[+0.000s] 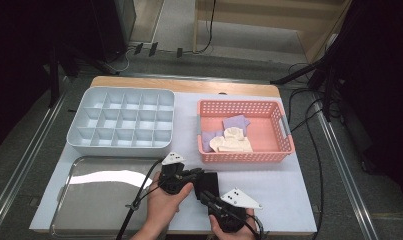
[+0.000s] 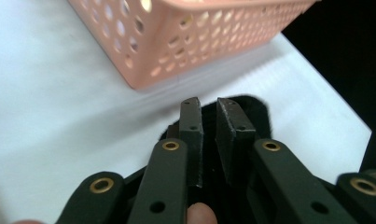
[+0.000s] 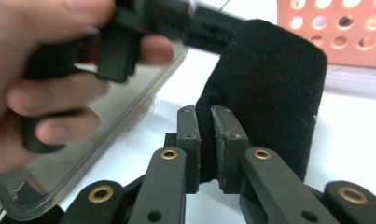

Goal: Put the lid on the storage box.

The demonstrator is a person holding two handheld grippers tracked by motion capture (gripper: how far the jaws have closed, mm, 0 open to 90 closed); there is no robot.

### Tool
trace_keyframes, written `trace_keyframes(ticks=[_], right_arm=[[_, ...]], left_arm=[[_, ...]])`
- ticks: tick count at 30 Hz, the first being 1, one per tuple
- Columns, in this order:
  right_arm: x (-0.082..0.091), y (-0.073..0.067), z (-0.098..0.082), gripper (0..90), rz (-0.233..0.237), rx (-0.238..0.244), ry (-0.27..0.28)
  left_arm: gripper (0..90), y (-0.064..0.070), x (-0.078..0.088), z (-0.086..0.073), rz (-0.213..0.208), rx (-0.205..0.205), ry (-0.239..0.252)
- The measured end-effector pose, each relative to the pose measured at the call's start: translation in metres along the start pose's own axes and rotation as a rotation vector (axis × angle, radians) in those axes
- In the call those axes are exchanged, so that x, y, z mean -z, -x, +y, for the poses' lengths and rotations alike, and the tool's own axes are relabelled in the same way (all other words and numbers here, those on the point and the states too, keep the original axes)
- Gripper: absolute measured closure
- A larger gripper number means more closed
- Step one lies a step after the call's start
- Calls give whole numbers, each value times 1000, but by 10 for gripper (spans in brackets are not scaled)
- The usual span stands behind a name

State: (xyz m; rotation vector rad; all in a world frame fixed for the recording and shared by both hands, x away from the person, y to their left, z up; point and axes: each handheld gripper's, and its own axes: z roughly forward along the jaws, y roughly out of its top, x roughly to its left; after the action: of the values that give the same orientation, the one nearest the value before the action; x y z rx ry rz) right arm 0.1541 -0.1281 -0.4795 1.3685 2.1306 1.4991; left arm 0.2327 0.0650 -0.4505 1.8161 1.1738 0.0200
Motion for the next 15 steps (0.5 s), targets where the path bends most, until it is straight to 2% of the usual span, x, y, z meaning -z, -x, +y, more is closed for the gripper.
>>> trace_keyframes(ticks=[3,5,8,11,13,15], right_arm=[[-3,1,-1,823,-9,-9,0],[-5,2,-2,824,-19,-2,-4],[-7,3,-3,824,-19,-20,-2],[-8,2,-4,823,-28,-10,0],[-8,0,-4,823,-33,-4,2],[-8,-1,-4,824,-33,0,0]], left_arm=[[789,-2,6,1,-16,23,14],[780,-1,7,0,-17,19,9],[690,2,6,-1,-8,10,-18],[633,4,-2,-4,9,0,-52],[657,5,-7,-6,4,1,-66],[744,4,-10,-5,-6,23,-66]])
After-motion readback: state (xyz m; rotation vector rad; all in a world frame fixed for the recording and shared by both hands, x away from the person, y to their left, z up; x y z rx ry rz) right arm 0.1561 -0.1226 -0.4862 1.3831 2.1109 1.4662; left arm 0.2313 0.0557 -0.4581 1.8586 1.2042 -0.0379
